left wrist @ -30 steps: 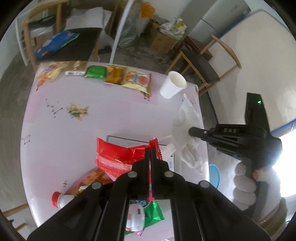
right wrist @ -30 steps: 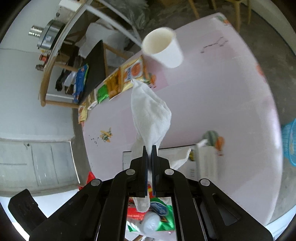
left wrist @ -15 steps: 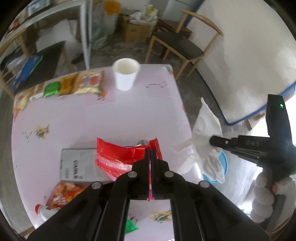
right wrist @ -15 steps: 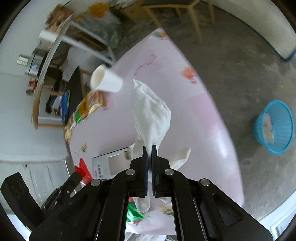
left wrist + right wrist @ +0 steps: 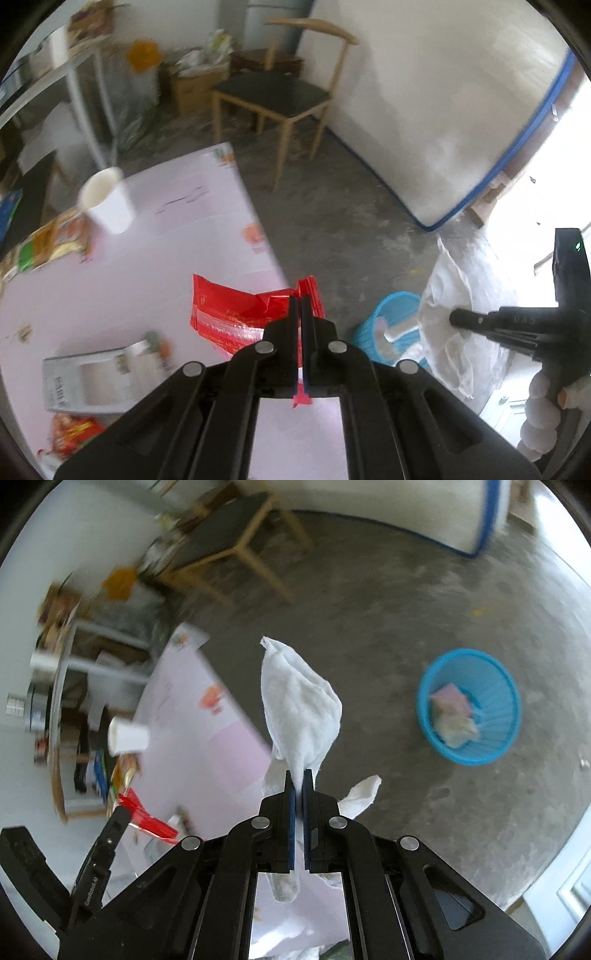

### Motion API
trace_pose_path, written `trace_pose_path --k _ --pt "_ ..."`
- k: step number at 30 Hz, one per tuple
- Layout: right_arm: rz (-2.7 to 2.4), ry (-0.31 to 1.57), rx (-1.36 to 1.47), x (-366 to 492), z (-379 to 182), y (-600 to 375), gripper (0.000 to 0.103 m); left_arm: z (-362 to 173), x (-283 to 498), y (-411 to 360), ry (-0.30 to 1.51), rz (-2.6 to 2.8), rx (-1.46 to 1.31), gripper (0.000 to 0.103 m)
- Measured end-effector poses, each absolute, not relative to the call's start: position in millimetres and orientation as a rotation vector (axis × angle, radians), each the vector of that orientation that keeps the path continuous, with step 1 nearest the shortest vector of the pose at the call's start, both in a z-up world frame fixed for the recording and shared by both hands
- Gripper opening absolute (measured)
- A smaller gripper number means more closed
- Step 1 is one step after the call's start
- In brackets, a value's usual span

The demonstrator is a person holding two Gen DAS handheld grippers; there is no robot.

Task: Collect trash
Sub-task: 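Carry the cloth and red bag to the wastebasket and open both grippers, then move both tools back over the table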

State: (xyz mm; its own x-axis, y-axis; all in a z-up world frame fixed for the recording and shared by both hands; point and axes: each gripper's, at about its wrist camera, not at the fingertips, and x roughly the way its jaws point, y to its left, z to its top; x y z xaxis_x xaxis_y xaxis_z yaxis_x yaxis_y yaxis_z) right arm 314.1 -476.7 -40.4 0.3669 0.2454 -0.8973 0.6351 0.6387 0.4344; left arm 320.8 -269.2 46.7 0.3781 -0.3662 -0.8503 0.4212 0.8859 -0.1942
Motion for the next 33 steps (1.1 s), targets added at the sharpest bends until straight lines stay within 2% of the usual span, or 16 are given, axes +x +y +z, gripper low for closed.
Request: trace_pose_path --k 8,13,18,19,20,22,24,27,28,33 --pt "-0.481 1.224 0.989 272 -103 -564 0.002 -2 307 -384 1.021 -0.673 0.095 0.001" --pt "-0.529 1.264 1.026 269 -165 -604 0.002 -46 303 -460 1.033 -0.757 0.147 0.001" --pt "-0.596 1.307 1.01 276 -218 -633 0.007 -86 299 -522 1.049 -0.845 0.162 0.002" --pt "-0.604 1.31 1.006 276 -227 -638 0.01 -97 298 -533 1.054 -0.868 0.165 0.002" --pt "-0.606 1.31 1.006 273 -234 -644 0.022 -105 297 -542 1.062 -0.887 0.17 0.002" --pt "-0.621 1.302 0.998 268 -241 -650 0.04 -121 295 -555 1.077 -0.913 0.191 0.004" --pt "-0.635 1.296 0.975 266 -244 -655 0.04 -133 292 -561 1.091 -0.922 0.226 0.013" --pt "-0.635 1.272 0.989 258 -237 -658 0.04 -139 292 -562 1.089 -0.919 0.247 0.02" --pt "-0.634 1.263 0.982 255 -232 -657 0.04 -138 291 -561 1.084 -0.918 0.244 0.021" --pt "-0.623 1.225 0.952 242 -205 -645 0.043 -117 281 -549 1.011 -0.922 0.203 0.041"
